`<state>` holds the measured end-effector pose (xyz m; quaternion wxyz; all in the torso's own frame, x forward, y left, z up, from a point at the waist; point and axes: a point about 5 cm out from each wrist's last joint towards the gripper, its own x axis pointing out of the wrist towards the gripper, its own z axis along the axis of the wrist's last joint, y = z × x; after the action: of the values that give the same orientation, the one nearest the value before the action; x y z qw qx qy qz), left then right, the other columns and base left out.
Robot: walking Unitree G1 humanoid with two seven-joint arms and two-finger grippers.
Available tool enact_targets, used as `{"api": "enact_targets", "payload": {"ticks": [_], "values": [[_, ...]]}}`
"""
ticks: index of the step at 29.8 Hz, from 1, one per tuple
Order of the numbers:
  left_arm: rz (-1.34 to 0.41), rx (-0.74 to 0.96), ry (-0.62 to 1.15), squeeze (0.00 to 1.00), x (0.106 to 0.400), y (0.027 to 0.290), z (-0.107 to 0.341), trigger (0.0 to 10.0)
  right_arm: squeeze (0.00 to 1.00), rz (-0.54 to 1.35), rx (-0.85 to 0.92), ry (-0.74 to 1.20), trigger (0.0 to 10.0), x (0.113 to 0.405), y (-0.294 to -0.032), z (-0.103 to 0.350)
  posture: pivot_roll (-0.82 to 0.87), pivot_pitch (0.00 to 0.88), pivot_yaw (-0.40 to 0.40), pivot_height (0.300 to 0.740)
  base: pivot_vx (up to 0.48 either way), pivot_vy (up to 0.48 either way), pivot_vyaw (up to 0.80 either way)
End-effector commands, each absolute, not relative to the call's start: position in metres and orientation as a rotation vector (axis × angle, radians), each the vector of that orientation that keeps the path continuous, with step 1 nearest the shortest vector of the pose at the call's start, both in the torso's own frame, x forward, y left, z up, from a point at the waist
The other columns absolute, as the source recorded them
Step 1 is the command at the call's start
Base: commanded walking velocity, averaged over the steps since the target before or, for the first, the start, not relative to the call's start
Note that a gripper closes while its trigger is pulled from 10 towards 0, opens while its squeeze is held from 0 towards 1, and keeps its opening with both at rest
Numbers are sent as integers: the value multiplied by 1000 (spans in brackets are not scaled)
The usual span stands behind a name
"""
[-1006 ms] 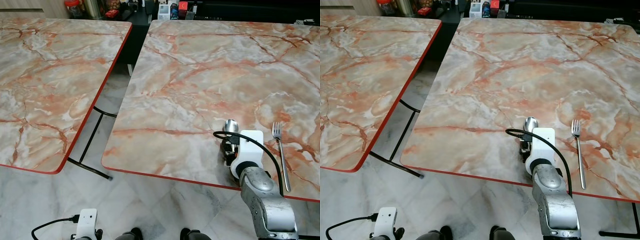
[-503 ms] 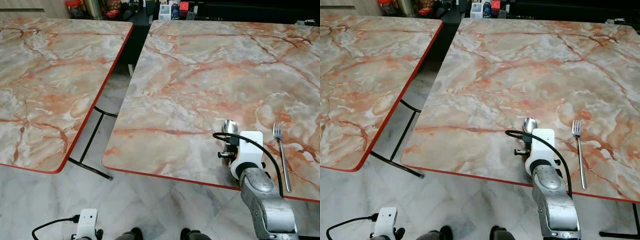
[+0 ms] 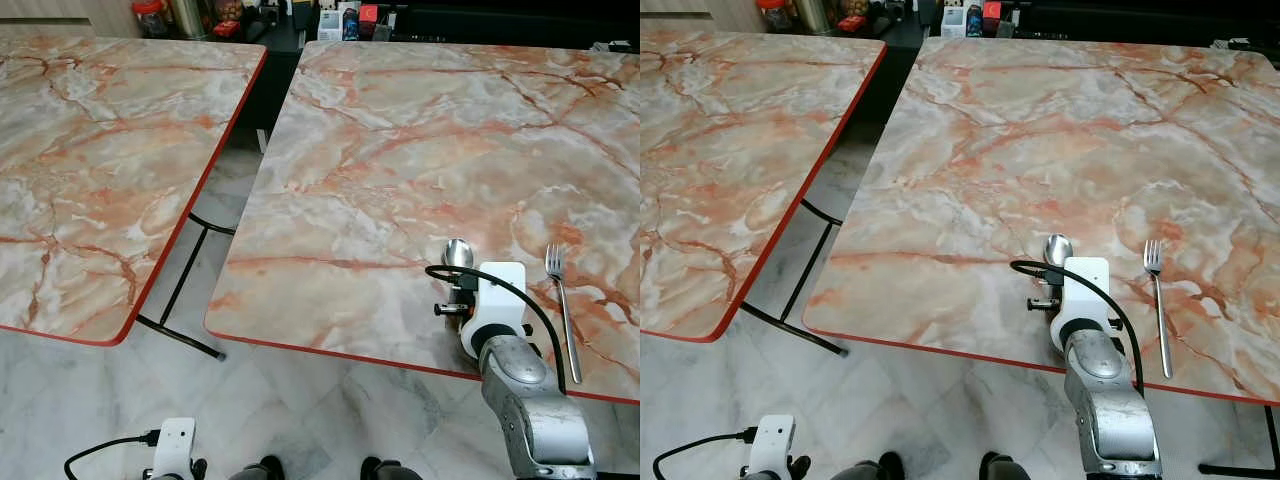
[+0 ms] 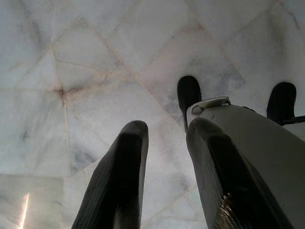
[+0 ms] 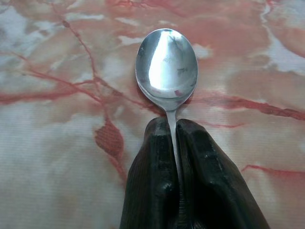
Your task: Setting the table
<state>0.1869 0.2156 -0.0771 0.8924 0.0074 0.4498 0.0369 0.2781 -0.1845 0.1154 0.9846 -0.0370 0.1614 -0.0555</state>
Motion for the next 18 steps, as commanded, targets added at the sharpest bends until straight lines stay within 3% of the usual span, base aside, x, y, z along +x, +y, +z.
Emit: {"api": "enact_targets", "payload": {"ticks": [1, 9, 18], "values": [[98, 10, 974, 0, 177, 218, -82, 10000, 0, -133, -98, 269, 10000, 281, -187, 123, -70, 186, 42, 740, 0, 0, 0], [100, 10, 993, 0, 177, 219, -82, 10000, 0, -148, -134, 24, 10000, 296, -183, 169, -73, 183, 50, 740, 0, 0, 0], [97, 23, 995, 0, 177, 221, -82, 10000, 0, -111, -167, -123, 10000, 307, -168, 196, -67, 185, 53, 740, 0, 480, 0]]}}
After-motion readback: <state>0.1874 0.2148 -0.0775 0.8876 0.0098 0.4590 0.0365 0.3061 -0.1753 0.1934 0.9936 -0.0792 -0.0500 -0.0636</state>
